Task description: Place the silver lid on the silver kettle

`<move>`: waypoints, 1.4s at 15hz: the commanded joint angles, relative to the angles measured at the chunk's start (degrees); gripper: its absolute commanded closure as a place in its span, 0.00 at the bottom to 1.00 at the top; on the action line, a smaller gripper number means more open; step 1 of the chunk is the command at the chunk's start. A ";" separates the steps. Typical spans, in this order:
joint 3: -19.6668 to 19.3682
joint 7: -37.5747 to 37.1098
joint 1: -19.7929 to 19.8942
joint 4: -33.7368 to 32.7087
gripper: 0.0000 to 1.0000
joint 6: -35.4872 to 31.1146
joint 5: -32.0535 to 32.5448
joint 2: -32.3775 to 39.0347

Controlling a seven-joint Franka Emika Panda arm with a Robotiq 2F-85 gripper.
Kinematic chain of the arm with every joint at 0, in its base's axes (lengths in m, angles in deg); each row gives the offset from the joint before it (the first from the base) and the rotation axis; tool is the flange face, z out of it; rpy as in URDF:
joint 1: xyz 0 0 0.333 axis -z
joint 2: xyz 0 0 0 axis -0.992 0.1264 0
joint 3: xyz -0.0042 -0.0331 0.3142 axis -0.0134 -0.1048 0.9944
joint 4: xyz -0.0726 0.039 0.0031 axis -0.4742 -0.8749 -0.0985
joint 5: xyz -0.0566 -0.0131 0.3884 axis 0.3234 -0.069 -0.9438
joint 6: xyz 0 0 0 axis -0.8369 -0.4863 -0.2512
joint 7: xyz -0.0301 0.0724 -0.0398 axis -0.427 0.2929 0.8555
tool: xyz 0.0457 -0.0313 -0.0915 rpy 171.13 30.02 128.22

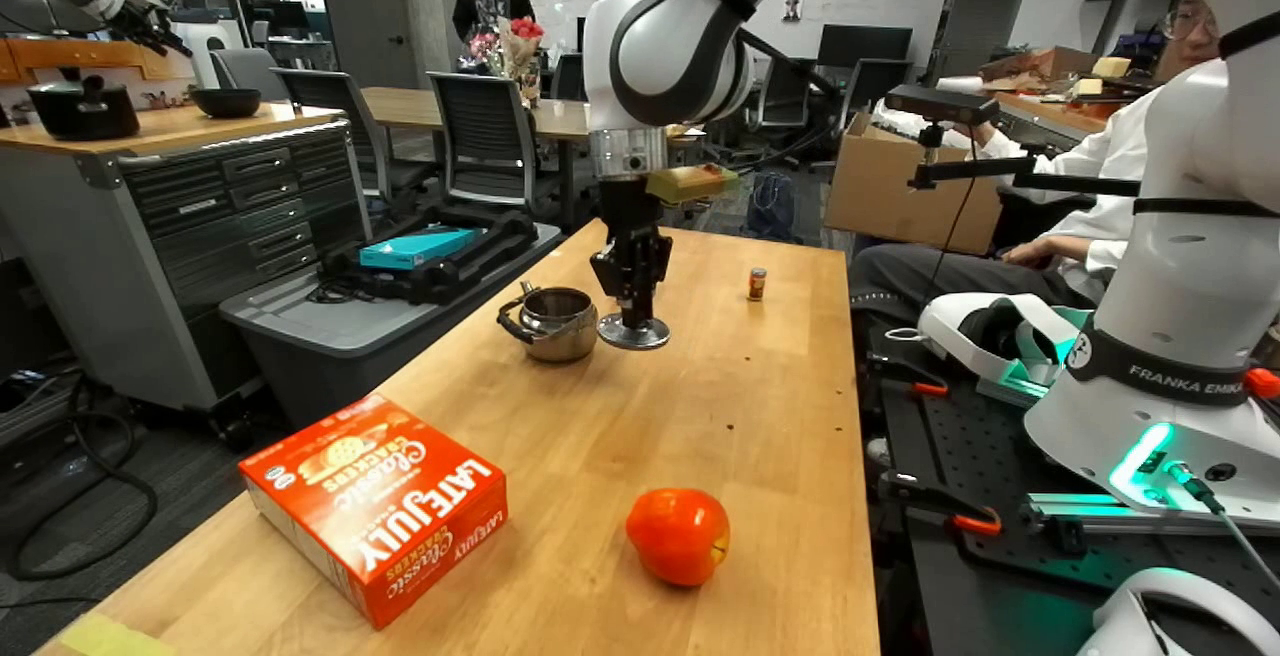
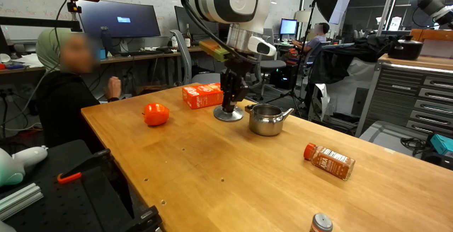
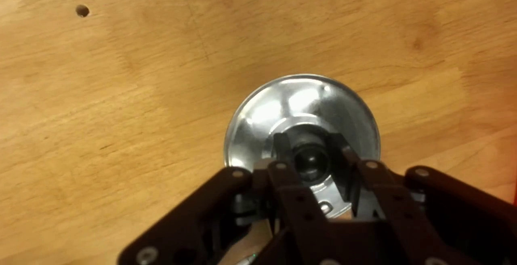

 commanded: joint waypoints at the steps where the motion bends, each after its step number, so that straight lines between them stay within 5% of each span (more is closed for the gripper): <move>1: -0.04 0.32 0.27 -4.73 0.88 4.12 -2.44 0.78; 21: -1.16 -2.97 1.70 -23.81 0.88 8.76 -5.66 11.99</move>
